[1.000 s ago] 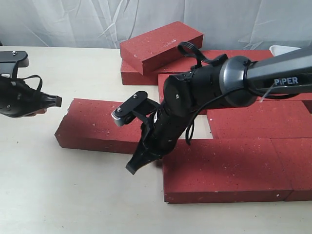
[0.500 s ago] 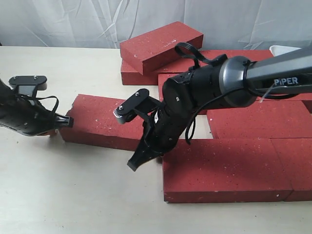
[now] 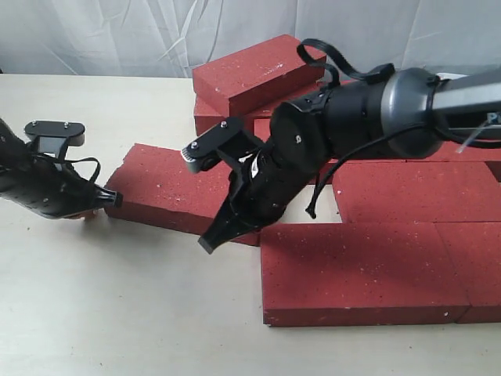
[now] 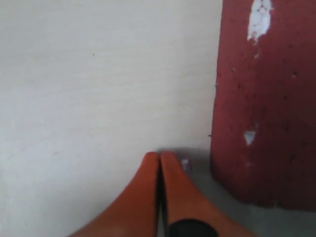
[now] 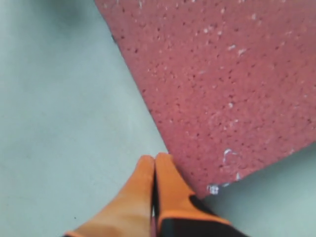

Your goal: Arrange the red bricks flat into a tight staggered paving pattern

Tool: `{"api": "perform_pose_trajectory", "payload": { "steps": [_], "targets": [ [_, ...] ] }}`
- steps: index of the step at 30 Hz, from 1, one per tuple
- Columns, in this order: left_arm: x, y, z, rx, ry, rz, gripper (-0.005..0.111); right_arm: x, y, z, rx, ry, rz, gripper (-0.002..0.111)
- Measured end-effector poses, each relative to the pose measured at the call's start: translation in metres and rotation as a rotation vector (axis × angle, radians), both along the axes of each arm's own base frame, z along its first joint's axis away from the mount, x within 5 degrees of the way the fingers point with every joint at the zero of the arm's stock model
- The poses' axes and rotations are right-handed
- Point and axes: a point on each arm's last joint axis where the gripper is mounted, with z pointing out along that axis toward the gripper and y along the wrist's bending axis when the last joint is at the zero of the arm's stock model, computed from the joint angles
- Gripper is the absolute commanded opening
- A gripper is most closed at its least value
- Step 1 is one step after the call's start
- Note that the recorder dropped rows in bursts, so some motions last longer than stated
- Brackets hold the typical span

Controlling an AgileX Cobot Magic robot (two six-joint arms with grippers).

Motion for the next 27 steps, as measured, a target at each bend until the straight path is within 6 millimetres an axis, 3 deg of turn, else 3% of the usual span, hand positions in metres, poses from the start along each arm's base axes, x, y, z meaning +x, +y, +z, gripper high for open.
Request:
{"api": "perform_pose_trajectory", "payload": {
  "steps": [5, 9, 21, 27],
  "targets": [
    [-0.004, 0.007, 0.011, -0.017, 0.005, 0.015, 0.000, 0.000, -0.001, 0.022, 0.056, -0.065, -0.003, -0.001],
    [0.000, 0.013, 0.022, -0.009, -0.068, 0.044, 0.000, 0.002, -0.001, 0.027, 0.064, -0.112, 0.009, -0.001],
    [0.010, 0.013, 0.028, 0.014, -0.199, 0.091, 0.000, 0.016, -0.007, 0.009, -0.041, -0.187, -0.078, -0.001],
    [0.013, 0.000, 0.012, 0.018, -0.141, 0.040, 0.000, 0.025, -0.012, 0.007, -0.075, -0.254, -0.180, -0.001]
  ]
}}
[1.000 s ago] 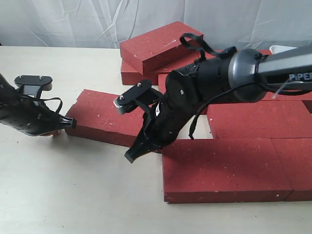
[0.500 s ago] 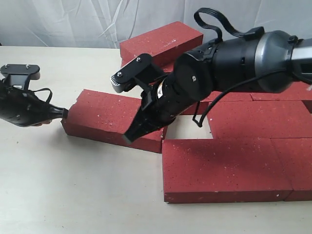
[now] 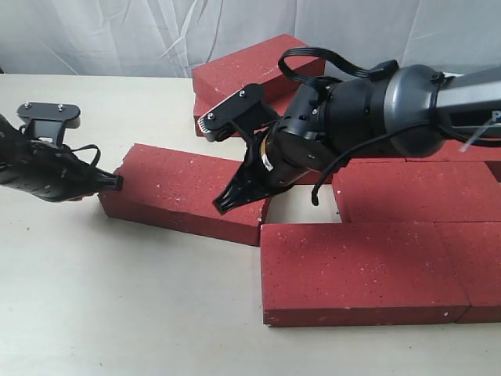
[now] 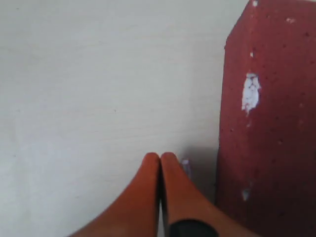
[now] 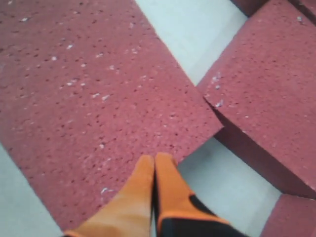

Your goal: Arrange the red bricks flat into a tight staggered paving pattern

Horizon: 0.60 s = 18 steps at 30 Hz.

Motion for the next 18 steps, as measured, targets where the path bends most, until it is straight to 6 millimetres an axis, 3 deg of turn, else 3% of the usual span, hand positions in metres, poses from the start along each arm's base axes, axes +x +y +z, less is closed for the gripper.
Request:
{"api": "perform_pose_trajectory", "payload": {
  "steps": [7, 18],
  "targets": [
    [0.008, -0.003, -0.006, -0.007, 0.042, -0.021, 0.000, 0.003, -0.005, -0.010, -0.058, 0.006, -0.057, -0.001],
    [0.001, -0.007, -0.009, -0.036, 0.143, -0.058, 0.000, 0.003, -0.007, -0.016, -0.082, 0.022, -0.097, -0.001]
  ]
}}
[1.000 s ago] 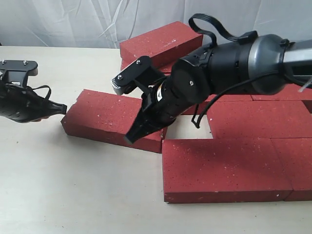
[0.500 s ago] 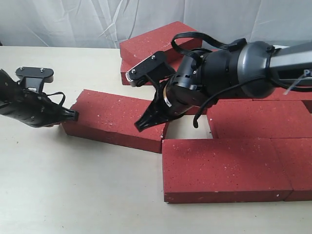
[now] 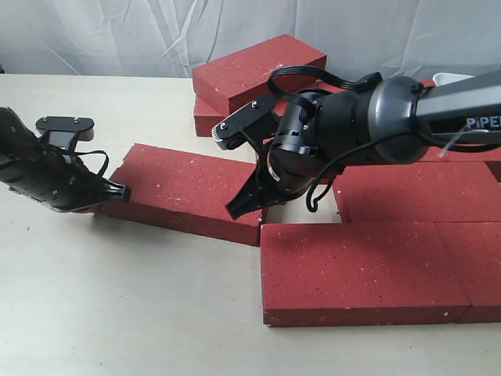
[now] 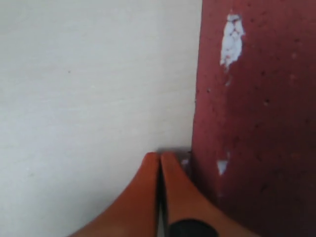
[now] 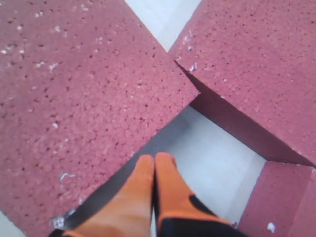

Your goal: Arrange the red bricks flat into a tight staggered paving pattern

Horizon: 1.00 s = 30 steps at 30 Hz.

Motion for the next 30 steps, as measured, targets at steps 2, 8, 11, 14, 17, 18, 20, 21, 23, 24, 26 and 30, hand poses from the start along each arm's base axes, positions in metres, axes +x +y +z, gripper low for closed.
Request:
{"api": "perform_pose_trajectory", "payload": {
  "steps": [2, 8, 11, 14, 17, 18, 20, 21, 23, 24, 26, 30],
  "targets": [
    [-0.001, 0.000, 0.000, -0.002, 0.007, -0.002, 0.000, 0.000, 0.000, 0.000, -0.002, -0.002, 0.002, -0.001],
    [-0.003, -0.002, -0.001, -0.002, 0.034, -0.040, 0.000, 0.000, 0.000, -0.004, -0.010, 0.007, 0.002, -0.001],
    [-0.004, -0.002, -0.001, 0.000, 0.040, -0.062, 0.000, 0.001, 0.001, -0.013, -0.021, 0.021, 0.004, -0.001],
    [-0.004, -0.002, -0.001, 0.004, 0.046, -0.080, 0.000, 0.001, 0.002, -0.015, -0.016, 0.021, 0.009, -0.001],
    [-0.005, -0.003, 0.000, 0.004, 0.051, -0.094, 0.000, 0.002, 0.004, -0.018, -0.006, 0.018, 0.022, -0.001],
    [-0.005, -0.003, 0.000, 0.005, 0.053, -0.101, 0.000, 0.003, 0.004, -0.017, -0.003, 0.016, 0.021, -0.001],
    [-0.005, -0.003, 0.000, 0.005, 0.058, -0.111, 0.000, 0.004, 0.004, -0.018, -0.001, 0.012, 0.025, -0.001],
    [-0.006, -0.003, 0.000, 0.004, 0.062, -0.115, 0.000, 0.004, 0.004, -0.018, -0.003, 0.009, 0.030, -0.001],
    [-0.006, -0.003, 0.000, 0.001, 0.070, -0.118, 0.000, 0.005, 0.004, -0.019, -0.008, 0.003, 0.038, -0.001],
    [-0.006, -0.003, 0.000, 0.002, 0.071, -0.121, 0.000, 0.005, 0.003, -0.019, -0.012, 0.000, 0.042, -0.001],
    [-0.007, -0.004, 0.000, -0.002, 0.078, -0.132, 0.000, 0.006, 0.003, -0.019, -0.021, -0.007, 0.053, -0.001],
    [-0.009, -0.005, 0.000, -0.007, 0.091, -0.167, 0.000, 0.007, 0.003, -0.019, -0.030, -0.017, 0.063, -0.001]
  ]
}}
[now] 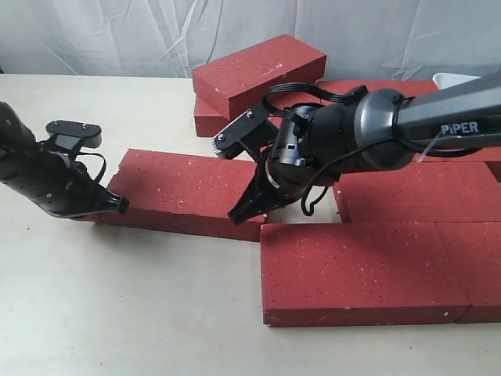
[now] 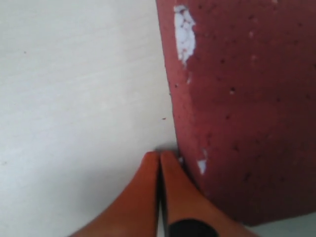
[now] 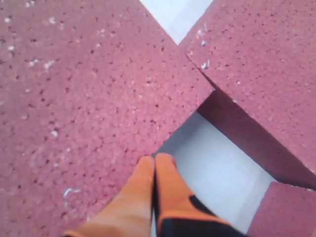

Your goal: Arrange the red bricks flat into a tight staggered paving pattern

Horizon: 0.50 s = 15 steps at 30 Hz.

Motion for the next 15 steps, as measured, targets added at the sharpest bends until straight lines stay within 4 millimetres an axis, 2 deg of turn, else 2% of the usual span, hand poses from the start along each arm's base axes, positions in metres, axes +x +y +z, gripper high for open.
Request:
{"api": "perform_pose_trajectory", "payload": {
  "steps": [10, 15],
  "targets": [
    [-0.010, -0.007, 0.003, -0.086, 0.053, -0.195, 0.000, 0.000, -0.005, -0.001, -0.054, 0.000, -0.022, -0.001],
    [-0.017, -0.017, 0.002, -0.177, 0.099, -0.242, 0.000, -0.001, -0.014, 0.012, -0.096, -0.006, -0.076, -0.001]
  ]
}}
